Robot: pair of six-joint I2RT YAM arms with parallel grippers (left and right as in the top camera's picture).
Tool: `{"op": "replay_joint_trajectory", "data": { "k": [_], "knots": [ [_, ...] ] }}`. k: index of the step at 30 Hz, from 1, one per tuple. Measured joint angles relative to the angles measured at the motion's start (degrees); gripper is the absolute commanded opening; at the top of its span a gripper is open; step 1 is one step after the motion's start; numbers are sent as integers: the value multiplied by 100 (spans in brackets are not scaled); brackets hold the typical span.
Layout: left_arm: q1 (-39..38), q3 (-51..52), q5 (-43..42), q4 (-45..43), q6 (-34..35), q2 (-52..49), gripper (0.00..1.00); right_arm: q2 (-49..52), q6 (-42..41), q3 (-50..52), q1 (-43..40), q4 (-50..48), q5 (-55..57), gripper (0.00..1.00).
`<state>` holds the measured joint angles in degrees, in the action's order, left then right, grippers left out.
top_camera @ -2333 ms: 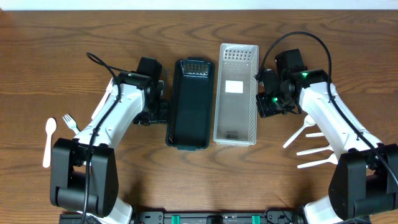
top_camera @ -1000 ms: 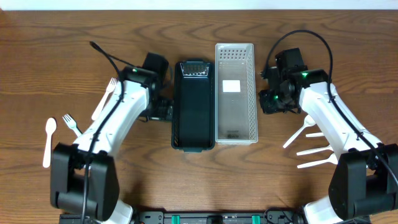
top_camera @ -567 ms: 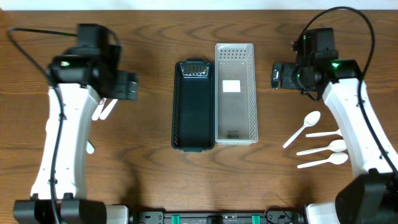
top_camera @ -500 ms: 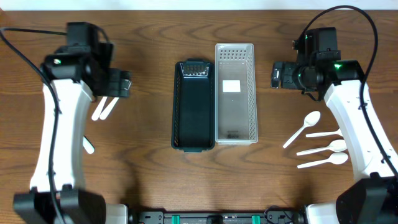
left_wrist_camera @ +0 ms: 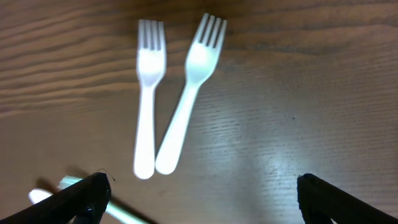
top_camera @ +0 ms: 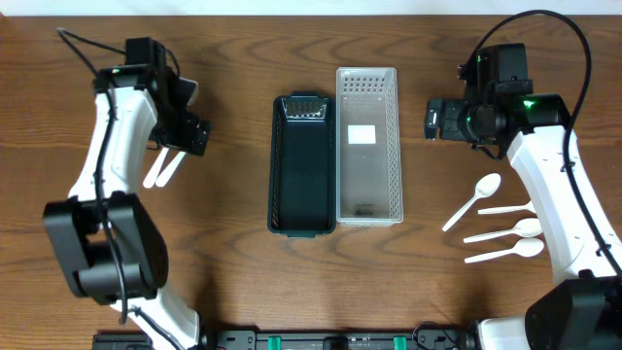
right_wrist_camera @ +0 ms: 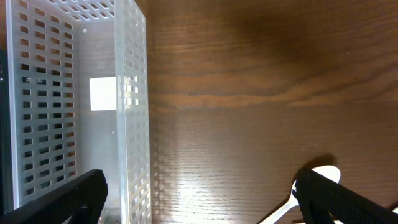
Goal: Pack container
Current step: 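Move the left gripper over the white forks on the left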
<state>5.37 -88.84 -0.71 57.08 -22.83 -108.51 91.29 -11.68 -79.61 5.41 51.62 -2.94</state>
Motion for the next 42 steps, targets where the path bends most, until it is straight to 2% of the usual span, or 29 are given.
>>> {"op": "replay_joint_trajectory", "data": {
  "k": [9, 42],
  "knots": [
    [-13, 2, -157, -15, -57, -625, 98, 0, 2, 0, 0, 20, 39, 99],
    [-17, 0, -229, -463, -269, -1515, 98, 0, 9, 0, 0, 136, 42, 99]
  ]
}}
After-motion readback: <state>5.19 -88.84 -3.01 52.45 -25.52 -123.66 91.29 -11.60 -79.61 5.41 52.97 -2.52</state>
